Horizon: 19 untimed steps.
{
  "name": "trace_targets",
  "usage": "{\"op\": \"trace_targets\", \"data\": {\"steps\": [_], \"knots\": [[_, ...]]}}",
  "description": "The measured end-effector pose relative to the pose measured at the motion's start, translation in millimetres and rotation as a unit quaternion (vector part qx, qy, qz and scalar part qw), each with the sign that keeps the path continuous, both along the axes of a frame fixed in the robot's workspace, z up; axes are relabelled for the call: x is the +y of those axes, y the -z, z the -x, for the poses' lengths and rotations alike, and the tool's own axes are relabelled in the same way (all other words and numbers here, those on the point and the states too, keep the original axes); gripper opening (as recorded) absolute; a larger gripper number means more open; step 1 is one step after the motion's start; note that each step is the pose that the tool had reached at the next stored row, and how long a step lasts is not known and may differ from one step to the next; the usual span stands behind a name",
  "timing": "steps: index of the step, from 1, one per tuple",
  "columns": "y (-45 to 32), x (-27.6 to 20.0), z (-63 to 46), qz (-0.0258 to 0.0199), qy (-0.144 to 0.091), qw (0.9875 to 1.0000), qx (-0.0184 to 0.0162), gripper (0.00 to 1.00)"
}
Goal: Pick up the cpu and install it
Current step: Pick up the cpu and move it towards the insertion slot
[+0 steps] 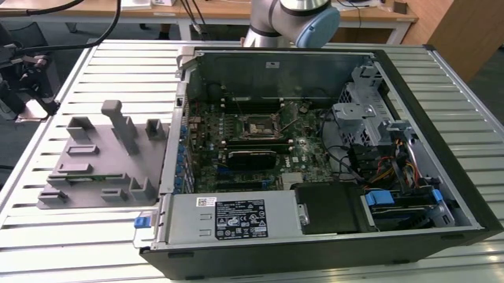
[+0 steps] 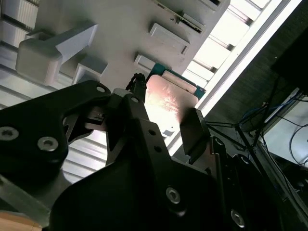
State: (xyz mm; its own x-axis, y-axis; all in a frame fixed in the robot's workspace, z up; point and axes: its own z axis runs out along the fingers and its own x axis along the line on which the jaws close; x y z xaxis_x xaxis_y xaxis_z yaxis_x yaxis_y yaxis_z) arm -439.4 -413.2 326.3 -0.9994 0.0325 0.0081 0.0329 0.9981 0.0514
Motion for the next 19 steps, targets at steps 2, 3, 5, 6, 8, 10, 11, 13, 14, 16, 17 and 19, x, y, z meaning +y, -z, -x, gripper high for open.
{"op": "trace_targets", "data": {"steps": [2,3,5,6,8,10,11,13,14,16,17,19], "knots": [[-0.5,0.0,0.0,0.0000,0.000,1.0000,0.0001,0.53],[-0.7,0.0,0.0,0.0000,0.000,1.0000,0.0000,0.53],[-1.7,0.0,0.0,0.0001,0.000,1.0000,0.0002,0.53],[-2.3,0.0,0.0,0.0000,0.000,1.0000,0.0001,0.53],[-3.8,0.0,0.0,0.0000,0.000,1.0000,0.0001,0.53],[-5.1,0.0,0.0,0.0000,0.000,1.0000,0.0000,0.53],[-5.6,0.0,0.0,0.0000,0.000,1.0000,0.0000,0.53],[-6.8,0.0,0.0,0.0000,0.000,1.0000,0.0000,0.53],[-7.5,0.0,0.0,0.0000,0.000,1.0000,0.0000,0.53],[-8.9,0.0,0.0,0.0000,0.000,1.0000,0.0001,0.53],[-9.7,0.0,0.0,0.0000,0.000,1.0000,0.0001,0.53],[-11.4,0.0,0.0,0.0000,0.000,1.0000,0.0001,0.53]]}}
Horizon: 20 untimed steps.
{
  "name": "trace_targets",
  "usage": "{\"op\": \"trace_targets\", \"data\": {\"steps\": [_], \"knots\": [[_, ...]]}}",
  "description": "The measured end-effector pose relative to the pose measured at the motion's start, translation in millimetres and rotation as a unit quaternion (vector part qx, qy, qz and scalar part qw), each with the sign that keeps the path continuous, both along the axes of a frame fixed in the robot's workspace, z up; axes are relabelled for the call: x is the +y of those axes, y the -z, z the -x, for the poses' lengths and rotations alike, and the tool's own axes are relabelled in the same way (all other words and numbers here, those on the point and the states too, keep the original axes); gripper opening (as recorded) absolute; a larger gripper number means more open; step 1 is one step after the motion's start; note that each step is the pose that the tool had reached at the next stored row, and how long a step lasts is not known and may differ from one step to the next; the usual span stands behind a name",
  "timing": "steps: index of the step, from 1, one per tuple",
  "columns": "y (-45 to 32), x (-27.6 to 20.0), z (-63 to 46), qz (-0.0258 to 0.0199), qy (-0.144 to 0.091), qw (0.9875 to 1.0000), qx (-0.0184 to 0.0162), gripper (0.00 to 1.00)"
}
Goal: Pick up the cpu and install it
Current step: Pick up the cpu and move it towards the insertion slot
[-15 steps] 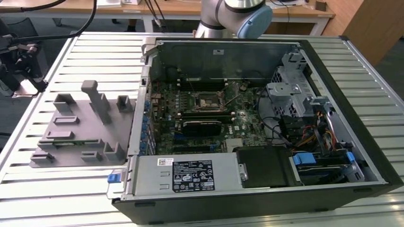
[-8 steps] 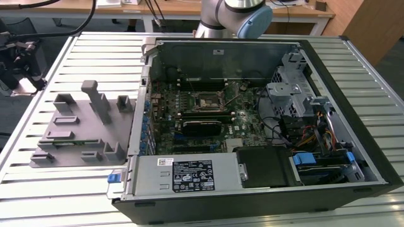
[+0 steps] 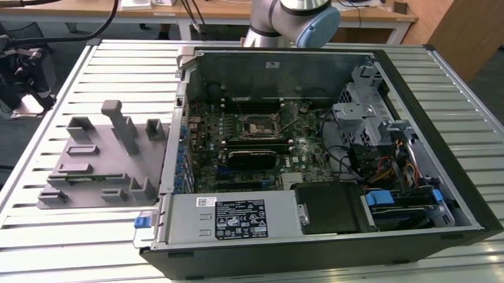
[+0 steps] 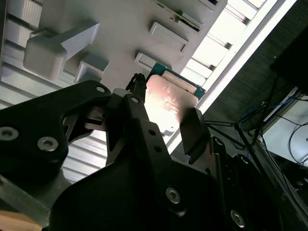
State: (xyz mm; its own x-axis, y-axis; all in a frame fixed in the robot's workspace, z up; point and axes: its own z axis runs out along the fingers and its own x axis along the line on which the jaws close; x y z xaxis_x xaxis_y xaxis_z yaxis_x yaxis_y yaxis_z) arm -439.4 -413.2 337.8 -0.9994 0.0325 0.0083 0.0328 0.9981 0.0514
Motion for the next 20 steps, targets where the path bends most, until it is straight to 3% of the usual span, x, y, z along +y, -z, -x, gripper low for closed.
{"op": "trace_targets", "data": {"steps": [20], "knots": [[-21.1,0.2,0.0,0.0000,0.000,1.0000,-0.0001,0.53]]}}
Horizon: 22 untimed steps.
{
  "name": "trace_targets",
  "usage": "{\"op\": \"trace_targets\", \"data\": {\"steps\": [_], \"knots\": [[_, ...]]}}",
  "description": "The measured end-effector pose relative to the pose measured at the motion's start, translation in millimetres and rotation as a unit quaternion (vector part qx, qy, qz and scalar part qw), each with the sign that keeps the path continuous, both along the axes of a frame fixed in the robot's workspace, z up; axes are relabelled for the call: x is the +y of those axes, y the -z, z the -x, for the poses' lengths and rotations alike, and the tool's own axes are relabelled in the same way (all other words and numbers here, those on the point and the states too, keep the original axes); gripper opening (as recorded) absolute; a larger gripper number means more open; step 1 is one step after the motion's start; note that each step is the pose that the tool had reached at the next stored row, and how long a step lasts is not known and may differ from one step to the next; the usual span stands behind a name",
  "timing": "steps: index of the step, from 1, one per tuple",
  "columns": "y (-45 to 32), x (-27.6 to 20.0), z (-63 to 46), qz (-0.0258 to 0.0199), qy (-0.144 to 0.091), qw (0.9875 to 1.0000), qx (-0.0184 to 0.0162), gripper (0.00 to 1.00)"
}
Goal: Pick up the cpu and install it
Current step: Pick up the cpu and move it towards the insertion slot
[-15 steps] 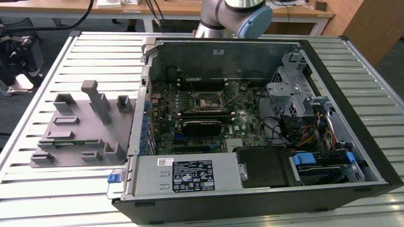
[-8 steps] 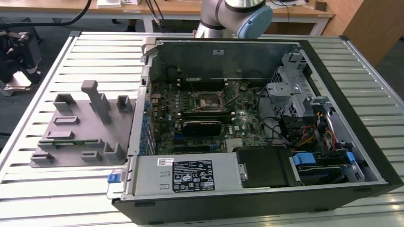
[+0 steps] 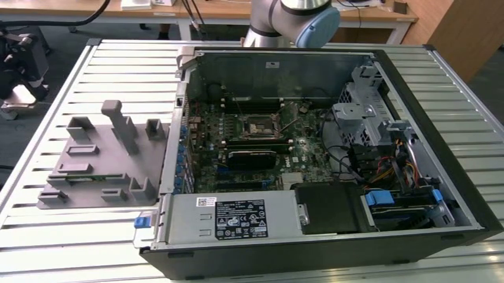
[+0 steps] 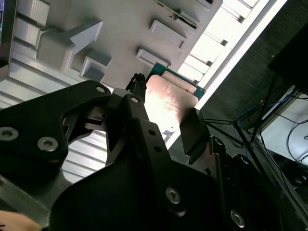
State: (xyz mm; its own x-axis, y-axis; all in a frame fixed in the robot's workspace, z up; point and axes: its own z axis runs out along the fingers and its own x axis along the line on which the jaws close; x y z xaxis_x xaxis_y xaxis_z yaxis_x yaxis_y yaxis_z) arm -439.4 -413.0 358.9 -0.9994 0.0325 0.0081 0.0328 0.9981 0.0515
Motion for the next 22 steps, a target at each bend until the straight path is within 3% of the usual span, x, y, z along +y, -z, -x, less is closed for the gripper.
{"op": "trace_targets", "data": {"steps": [22], "knots": [[-26.6,0.6,0.0,0.0000,0.000,1.0000,0.0000,0.53]]}}
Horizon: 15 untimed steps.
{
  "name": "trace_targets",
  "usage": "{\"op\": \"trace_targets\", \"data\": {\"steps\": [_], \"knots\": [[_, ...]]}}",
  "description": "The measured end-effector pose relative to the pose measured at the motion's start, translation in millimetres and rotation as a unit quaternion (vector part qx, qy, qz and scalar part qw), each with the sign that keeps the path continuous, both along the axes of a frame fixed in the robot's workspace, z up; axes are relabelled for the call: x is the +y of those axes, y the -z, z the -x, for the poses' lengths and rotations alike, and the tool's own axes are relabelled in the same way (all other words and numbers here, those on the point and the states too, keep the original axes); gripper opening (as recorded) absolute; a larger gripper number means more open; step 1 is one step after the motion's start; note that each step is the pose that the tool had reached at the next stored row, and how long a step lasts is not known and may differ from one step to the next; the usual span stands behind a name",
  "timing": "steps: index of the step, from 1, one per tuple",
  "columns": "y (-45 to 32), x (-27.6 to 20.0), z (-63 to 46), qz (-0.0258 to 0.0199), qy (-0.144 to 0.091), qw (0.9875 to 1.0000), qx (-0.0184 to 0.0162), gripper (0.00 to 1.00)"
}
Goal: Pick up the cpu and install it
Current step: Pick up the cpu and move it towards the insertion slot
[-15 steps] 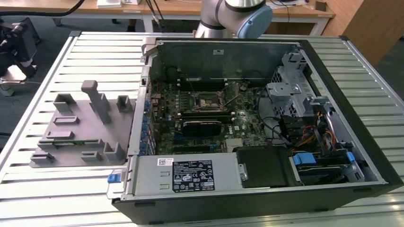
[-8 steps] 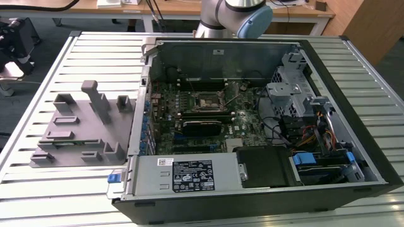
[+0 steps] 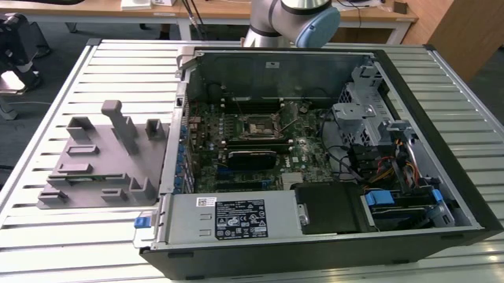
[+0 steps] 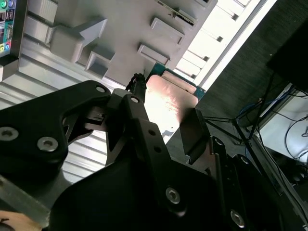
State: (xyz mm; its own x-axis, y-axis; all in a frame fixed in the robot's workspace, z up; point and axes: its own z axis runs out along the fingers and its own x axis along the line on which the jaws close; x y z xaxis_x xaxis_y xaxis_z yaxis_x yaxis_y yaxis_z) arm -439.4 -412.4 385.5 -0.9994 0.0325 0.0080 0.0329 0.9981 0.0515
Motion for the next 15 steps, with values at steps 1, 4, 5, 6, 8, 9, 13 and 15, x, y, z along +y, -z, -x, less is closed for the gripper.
{"op": "trace_targets", "data": {"steps": [1,4,5,6,8,9,13,15], "knots": [[0.0,0.0,0.0,0.0000,0.000,1.0000,0.0000,0.53],[-0.2,0.0,-0.1,0.0000,0.000,1.0000,0.0001,0.53],[-0.3,0.1,-0.3,0.0001,0.000,1.0000,0.0001,0.53],[-0.2,0.0,-2.4,0.0000,0.000,1.0000,0.0001,0.53],[-0.3,0.0,-4.3,0.0001,0.000,1.0000,0.0001,0.53],[-0.2,0.0,-5.3,0.0000,0.000,1.0000,0.0001,0.53],[-0.2,0.0,-8.9,0.0001,0.000,1.0000,0.0001,0.53],[-0.2,0.0,-10.5,0.0000,0.000,1.0000,0.0001,0.53]]}}
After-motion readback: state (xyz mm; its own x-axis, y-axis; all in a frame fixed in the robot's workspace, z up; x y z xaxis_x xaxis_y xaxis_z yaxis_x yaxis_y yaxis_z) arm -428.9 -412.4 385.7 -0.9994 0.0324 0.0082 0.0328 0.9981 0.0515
